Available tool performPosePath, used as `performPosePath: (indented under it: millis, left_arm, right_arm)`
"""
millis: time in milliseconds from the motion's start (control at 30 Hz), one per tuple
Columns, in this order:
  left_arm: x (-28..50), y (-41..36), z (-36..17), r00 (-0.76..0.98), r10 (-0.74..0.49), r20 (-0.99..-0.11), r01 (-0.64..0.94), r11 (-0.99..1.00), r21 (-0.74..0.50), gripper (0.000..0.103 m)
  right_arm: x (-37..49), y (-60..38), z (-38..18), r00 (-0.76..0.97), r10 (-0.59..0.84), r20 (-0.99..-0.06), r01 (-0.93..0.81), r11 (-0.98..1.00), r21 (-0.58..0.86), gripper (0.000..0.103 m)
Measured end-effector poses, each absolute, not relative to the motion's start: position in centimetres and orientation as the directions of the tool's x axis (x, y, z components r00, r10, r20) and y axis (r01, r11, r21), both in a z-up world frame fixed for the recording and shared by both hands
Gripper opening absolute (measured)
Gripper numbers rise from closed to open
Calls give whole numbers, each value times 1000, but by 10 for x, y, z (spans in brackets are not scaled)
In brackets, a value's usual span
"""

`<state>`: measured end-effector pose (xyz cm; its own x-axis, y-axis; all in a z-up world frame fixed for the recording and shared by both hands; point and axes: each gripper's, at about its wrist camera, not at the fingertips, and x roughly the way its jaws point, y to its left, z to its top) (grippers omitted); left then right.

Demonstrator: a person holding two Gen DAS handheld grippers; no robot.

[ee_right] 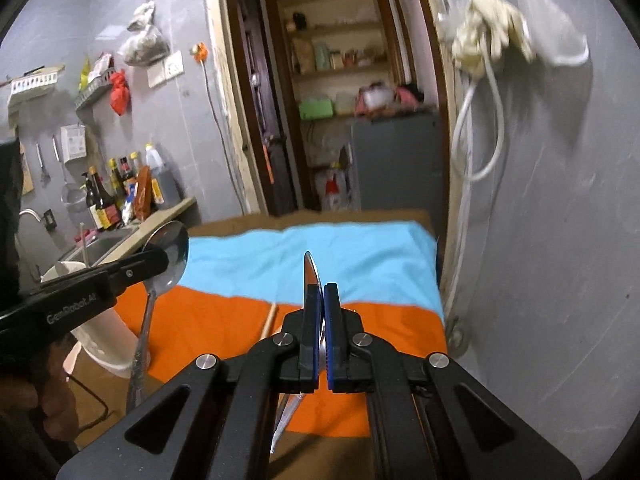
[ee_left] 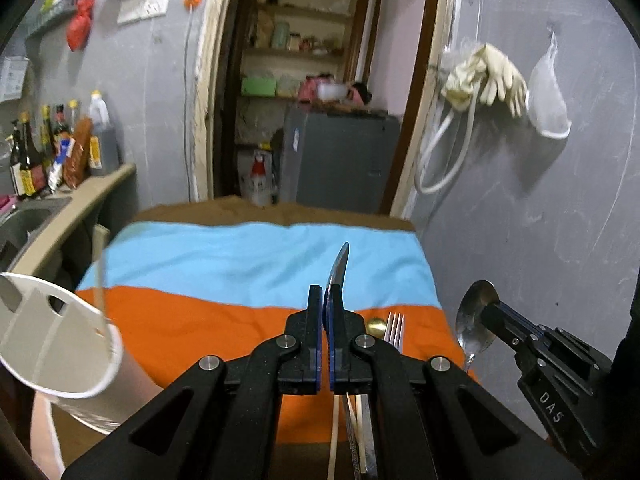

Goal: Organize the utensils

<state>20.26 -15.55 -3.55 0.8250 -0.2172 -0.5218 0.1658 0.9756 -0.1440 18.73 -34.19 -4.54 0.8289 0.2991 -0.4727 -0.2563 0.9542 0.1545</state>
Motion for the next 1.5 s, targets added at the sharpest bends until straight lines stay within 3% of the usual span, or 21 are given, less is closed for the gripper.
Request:
performPosePath:
  millis: [533, 867, 1233, 1500]
  left_arm:
    - [167, -56, 58, 918, -184, -351, 96, 962, -254, 0]
    - [149, 51, 103, 969, -43, -244, -33, 954, -298, 0]
    - [177, 114, 64, 974, 98, -205, -143, 965, -220, 0]
    - [193, 122, 21, 972, 114, -206, -154, 969, -191, 0]
  right_arm:
    - [164, -271, 40, 902, 351, -252, -343, 936, 76, 0]
    - [159, -203, 77, 884, 455, -110, -445, 889, 104, 0]
    - [167, -140, 41, 880, 460, -123, -459, 888, 34, 0]
    - [173, -119, 5, 885, 433, -171, -439, 898, 1, 1]
